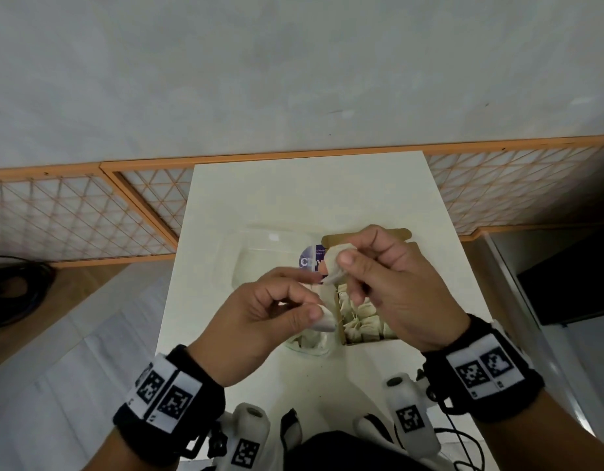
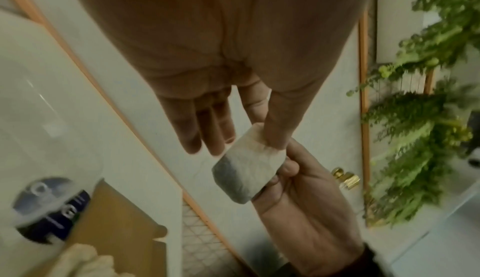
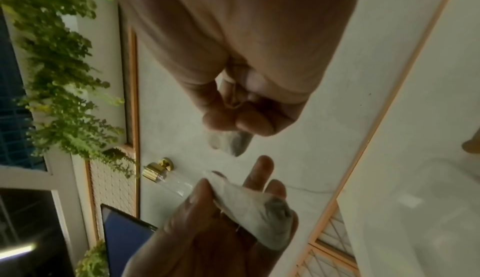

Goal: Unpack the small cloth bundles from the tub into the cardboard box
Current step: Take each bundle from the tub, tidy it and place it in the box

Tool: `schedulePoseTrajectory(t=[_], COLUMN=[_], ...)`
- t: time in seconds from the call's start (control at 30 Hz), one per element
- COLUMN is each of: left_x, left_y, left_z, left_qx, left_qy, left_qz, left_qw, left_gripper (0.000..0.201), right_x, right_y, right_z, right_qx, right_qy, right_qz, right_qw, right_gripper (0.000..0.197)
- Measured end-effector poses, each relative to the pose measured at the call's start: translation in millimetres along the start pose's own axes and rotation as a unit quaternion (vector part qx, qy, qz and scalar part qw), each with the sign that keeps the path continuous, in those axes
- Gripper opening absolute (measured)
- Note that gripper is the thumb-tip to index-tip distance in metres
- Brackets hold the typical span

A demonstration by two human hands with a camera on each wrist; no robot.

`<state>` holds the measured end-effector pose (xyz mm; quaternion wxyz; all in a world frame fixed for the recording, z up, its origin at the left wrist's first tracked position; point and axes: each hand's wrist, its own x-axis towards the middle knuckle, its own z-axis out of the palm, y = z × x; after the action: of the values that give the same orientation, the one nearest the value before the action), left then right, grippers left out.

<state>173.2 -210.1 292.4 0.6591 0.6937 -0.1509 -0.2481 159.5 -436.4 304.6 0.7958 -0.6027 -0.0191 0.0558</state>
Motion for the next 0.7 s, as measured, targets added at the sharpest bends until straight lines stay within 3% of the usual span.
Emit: schedulePoseTrajectory(t=[0.13, 0.23, 0.37, 0.47, 0.6, 0.7], left_x=[-3, -1, 10, 16, 16, 16], left_y=[-3, -4, -10, -17, -23, -33], left_z=[4, 8, 14, 14, 5, -6], left_qx=[0.086, 0.028, -0.058, -0.056, -0.038, -0.031], left_qy=[0.055, 0.087, 0.12, 0.151, 0.179, 0.196], left_qz=[0.026, 0.055, 0.072, 0.079, 0.062, 0.032], left_qw=[0.994, 0.994, 0.988, 0.984, 0.981, 0.979], left_gripper=[0.005, 0.008, 0.011, 0.014, 0.009, 0.019], right_x=[5, 5, 3, 3, 7, 15], right_y=[16, 25, 32, 37, 43, 54], right_z=[0, 3, 12, 15, 16, 13], right_qx=[-0.057, -0.074, -0.106, -0.104, -0.136, -0.181], right_qy=[0.068, 0.076, 0.042, 0.01, -0.023, -0.024], right_qz=[0.008, 0.016, 0.021, 0.034, 0.041, 0.072], right_qw=[0.996, 0.994, 0.993, 0.994, 0.99, 0.981], right_gripper=[0.009, 0.007, 0.012, 0.026, 0.013, 0.01])
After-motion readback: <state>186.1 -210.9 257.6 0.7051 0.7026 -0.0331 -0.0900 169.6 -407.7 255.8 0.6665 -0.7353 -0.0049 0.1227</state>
